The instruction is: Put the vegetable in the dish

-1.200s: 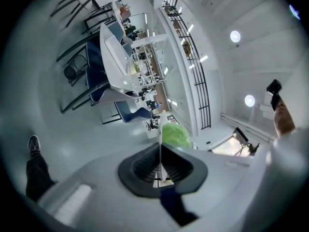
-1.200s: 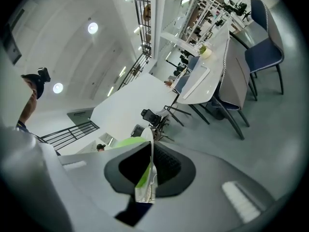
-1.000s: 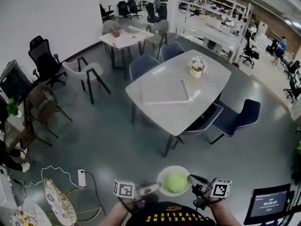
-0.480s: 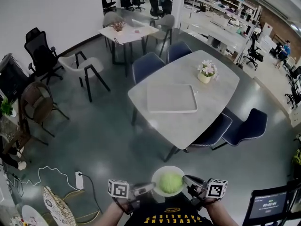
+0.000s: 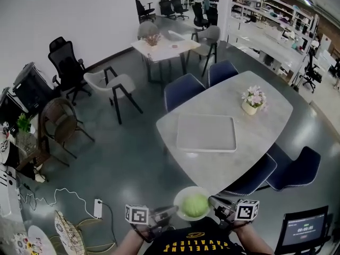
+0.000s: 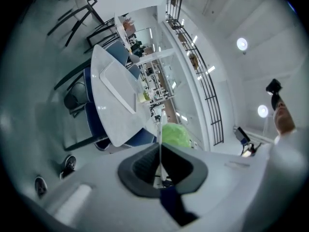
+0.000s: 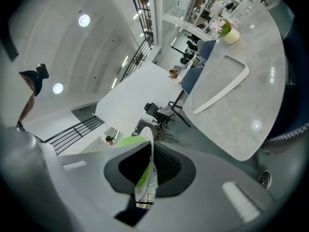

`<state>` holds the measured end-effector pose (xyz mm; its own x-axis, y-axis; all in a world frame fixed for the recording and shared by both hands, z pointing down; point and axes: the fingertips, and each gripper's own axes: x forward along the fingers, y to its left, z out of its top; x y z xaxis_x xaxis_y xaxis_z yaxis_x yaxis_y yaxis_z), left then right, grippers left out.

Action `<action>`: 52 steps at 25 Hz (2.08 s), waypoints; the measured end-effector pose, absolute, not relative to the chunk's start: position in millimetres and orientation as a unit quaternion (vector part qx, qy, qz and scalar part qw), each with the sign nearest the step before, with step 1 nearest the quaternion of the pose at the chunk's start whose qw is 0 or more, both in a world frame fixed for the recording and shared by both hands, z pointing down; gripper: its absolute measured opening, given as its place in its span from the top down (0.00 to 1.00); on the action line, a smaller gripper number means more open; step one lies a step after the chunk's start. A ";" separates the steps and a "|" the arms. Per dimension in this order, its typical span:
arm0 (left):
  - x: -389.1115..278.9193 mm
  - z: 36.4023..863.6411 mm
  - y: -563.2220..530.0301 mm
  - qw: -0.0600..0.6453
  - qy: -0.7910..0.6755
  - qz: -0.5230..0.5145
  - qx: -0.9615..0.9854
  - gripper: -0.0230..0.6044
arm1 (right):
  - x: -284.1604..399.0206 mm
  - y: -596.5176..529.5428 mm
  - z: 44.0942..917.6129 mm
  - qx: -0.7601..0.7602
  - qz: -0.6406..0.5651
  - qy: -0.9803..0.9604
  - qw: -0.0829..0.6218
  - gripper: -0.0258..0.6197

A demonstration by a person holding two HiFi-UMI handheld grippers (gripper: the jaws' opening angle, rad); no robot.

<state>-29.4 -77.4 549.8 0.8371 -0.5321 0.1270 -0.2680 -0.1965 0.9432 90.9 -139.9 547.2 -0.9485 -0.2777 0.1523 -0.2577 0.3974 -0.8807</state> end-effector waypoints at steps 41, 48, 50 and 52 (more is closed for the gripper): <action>-115.2 672.0 -507.1 0.637 -0.259 -0.005 0.726 0.94 | 15.5 -540.1 676.4 -0.252 -0.576 0.774 -0.077 0.91; -125.1 706.3 -543.8 0.660 -0.255 0.010 0.706 0.94 | 6.2 -572.4 704.0 -0.271 -0.590 0.754 -0.099 0.91; -128.6 708.7 -546.4 0.661 -0.256 0.021 0.705 0.93 | 2.8 -573.4 706.8 -0.277 -0.592 0.749 -0.105 0.91; -129.7 713.7 -551.8 0.662 -0.257 0.034 0.704 0.93 | 1.3 -577.3 713.4 -0.280 -0.596 0.744 -0.113 0.91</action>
<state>-129.7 -551.8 713.7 0.8657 -0.3166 0.3877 -0.4065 0.0073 0.9136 1.3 -577.3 713.4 -0.8178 -0.2819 0.5017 -0.5510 0.1318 -0.8240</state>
